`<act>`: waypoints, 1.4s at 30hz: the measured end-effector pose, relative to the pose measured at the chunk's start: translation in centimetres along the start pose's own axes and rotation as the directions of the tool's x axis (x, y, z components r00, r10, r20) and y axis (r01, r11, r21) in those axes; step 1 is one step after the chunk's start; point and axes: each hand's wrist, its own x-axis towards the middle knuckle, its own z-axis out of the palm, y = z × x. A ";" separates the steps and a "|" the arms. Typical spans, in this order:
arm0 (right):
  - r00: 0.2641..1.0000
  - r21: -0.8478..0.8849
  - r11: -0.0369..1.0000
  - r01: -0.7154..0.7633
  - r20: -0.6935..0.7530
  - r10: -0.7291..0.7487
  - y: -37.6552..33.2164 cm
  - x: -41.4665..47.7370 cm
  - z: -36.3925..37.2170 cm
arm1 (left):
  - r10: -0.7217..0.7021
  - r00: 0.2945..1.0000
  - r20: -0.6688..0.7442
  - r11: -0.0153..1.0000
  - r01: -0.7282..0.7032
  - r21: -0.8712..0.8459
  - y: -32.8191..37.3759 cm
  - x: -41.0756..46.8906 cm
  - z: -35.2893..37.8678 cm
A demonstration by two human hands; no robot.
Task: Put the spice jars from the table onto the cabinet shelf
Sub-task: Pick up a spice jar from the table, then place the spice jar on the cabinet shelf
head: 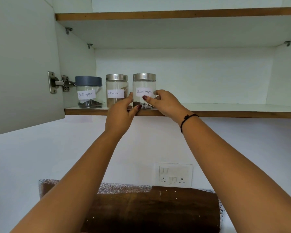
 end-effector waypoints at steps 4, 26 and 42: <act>1.000 -0.066 0.998 -0.005 -0.030 0.003 0.0 0.4 0.2 | -0.019 0.998 -0.057 0.999 0.021 0.026 0.1 0.2 0.5; 0.953 -0.142 0.989 -0.044 -0.303 -0.002 0.1 -0.6 1.2 | -0.013 0.996 -0.085 0.999 0.010 -0.036 0.7 -0.6 0.3; 0.930 0.141 0.926 0.351 -0.166 -0.327 3.2 -15.4 -1.5 | -0.040 0.999 -0.031 0.908 0.023 -0.417 6.4 -11.7 0.1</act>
